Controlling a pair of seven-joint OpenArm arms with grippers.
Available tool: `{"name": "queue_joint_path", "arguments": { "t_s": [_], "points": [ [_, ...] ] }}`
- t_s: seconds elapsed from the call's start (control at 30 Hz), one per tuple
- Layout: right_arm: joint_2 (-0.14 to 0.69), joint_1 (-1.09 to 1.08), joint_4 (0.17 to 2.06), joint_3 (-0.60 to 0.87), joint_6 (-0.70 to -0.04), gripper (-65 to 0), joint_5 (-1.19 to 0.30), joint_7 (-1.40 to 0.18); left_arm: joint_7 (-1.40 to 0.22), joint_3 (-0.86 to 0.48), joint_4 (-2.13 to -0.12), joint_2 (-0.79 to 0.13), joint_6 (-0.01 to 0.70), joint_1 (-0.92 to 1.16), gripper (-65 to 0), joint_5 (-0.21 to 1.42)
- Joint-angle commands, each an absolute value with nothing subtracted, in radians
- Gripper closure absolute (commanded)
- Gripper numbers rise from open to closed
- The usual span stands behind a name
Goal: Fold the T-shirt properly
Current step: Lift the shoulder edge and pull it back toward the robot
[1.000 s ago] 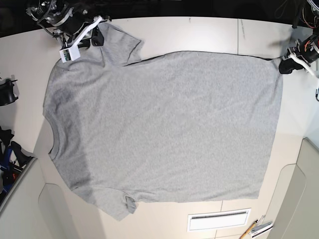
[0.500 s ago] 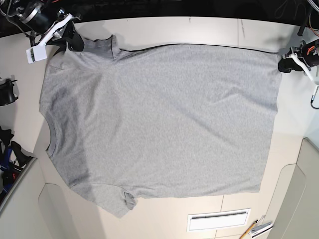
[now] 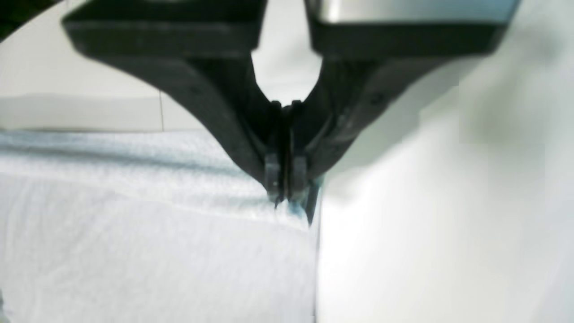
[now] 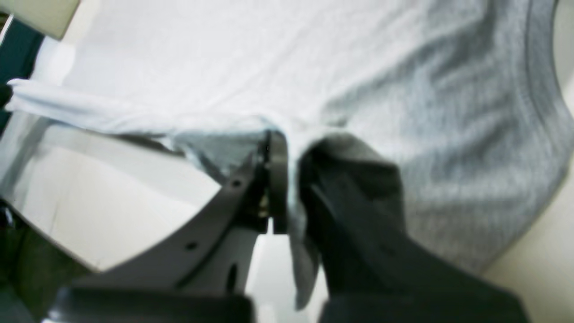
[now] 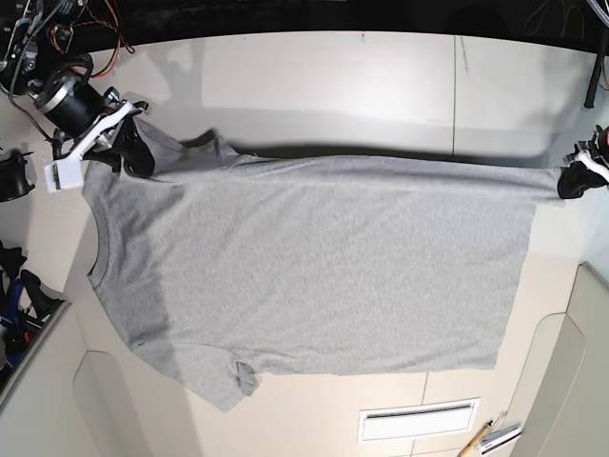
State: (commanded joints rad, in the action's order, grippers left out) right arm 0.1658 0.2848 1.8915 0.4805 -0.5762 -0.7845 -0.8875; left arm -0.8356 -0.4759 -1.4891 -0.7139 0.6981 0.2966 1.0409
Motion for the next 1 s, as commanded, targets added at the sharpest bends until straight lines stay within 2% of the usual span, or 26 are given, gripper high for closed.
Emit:
{"name": "queue_joint_path", "arguments": {
  "t_s": [0.27,0.53,0.77,0.8,0.83,0.9,0.93,1.0],
  "points": [
    [0.166,0.099,1.706,0.451,-0.577,0.0,-0.74,-0.879,-0.67,-0.336,-1.361,-0.714,0.698,0.145,0.0,0.852],
    [0.166,-0.06,1.541,0.449,-0.584,0.0,-0.715,-0.861,-0.646,-0.273,-1.19,-0.678,0.698,-0.038,0.0,0.84],
    [0.165,-0.082,1.427,0.449,-0.584,0.0,-0.668,-0.788,-0.586,-0.273,-1.084,-0.634,0.698,-0.069,0.0,0.805],
    [0.165,-0.082,1.413,0.449,-0.584,-2.1,-0.662,-0.788,-0.57,-0.273,-1.077,-0.628,0.698,-0.069,0.0,0.783],
    [0.165,-0.08,1.398,0.449,-0.583,-10.4,-0.658,-0.788,-0.556,-0.273,-1.073,-0.62,0.698,-0.069,-1.9,0.766],
    [0.165,-0.068,1.387,0.449,-0.583,-24.9,-0.658,-0.789,-0.549,-0.273,-1.069,-0.608,0.698,-0.069,-13.4,0.758],
    [0.163,-0.059,1.388,0.45,-0.583,-29.0,-0.66,-0.796,-0.543,-0.273,-1.069,-0.606,0.698,-0.069,-20.3,0.758],
    [0.163,-0.055,1.389,0.45,-0.584,-30.4,-0.692,-0.825,-0.541,-0.273,-1.069,-0.607,0.698,-0.07,-34.5,0.758]
  ]
}}
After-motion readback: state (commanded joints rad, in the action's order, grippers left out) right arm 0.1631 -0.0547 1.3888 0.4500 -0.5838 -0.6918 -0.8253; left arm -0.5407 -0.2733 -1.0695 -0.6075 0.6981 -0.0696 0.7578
